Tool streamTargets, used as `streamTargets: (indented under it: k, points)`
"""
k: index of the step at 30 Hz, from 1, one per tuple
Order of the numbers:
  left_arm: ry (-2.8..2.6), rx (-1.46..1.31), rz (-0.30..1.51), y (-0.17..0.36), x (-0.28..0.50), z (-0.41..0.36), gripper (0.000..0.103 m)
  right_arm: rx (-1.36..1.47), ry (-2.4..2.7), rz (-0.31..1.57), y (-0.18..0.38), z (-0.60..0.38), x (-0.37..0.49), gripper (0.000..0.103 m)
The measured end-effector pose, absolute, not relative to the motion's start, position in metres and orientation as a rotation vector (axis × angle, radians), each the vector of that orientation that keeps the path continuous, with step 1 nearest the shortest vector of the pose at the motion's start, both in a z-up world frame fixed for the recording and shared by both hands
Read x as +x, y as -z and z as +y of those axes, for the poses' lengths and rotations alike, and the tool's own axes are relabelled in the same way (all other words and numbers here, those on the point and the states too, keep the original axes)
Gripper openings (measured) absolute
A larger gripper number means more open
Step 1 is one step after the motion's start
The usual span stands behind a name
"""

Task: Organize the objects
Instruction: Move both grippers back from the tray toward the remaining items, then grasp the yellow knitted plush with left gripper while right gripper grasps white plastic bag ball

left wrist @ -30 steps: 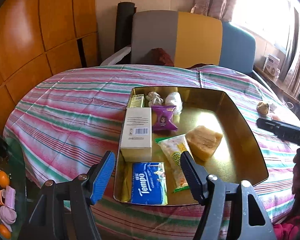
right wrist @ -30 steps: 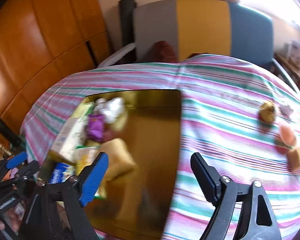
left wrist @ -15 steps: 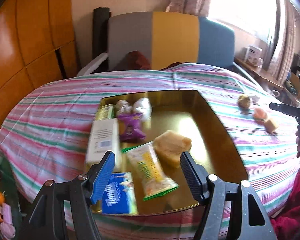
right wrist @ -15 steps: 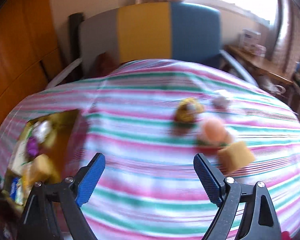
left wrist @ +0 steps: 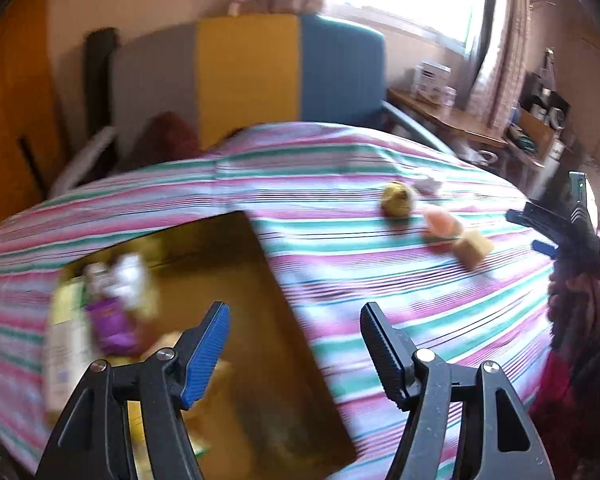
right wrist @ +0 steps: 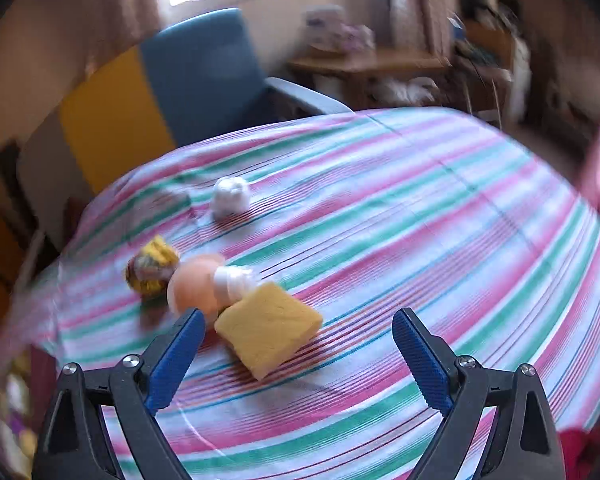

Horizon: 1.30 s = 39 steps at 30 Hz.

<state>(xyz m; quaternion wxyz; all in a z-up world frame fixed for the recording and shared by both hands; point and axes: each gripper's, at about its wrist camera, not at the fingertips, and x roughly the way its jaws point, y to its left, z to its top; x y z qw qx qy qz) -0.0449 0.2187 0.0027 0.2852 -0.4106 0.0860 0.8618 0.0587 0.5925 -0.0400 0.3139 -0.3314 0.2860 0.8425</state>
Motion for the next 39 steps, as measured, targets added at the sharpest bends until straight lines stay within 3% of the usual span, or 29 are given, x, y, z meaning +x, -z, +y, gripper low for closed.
streamTargets:
  k: [12, 29, 31, 32, 34, 39]
  points:
    - [-2.096, -1.236, 0.142, 0.032, -0.104, 0.352, 0.067, -0.82, -2.169, 0.96, 0.04, 0.609, 0.076, 0.096]
    - [-2.04, -1.31, 0.175, 0.087, -0.196, 0.482, 0.068, -0.889, -2.218, 1.009, 0.046, 0.602, 0.062, 0.099]
    - [-2.012, -1.353, 0.193, 0.102, -0.203, 0.489, 0.058, -0.903, -2.229, 0.994, 0.047, 0.599, 0.059, 0.099]
    - [-1.972, -1.377, 0.163, 0.108, -0.204, 0.488, 0.045, -0.908, -2.233, 0.989, 0.047, 0.598, 0.059, 0.099]
    - [-1.976, -1.342, 0.124, 0.106, -0.2, 0.479, 0.035, -0.925, -2.249, 0.979, 0.048, 0.596, 0.057, 0.099]
    - [-2.005, -1.308, 0.109, 0.083, -0.177, 0.436, 0.03, -0.915, -2.259, 0.948, 0.044, 0.596, 0.058, 0.089]
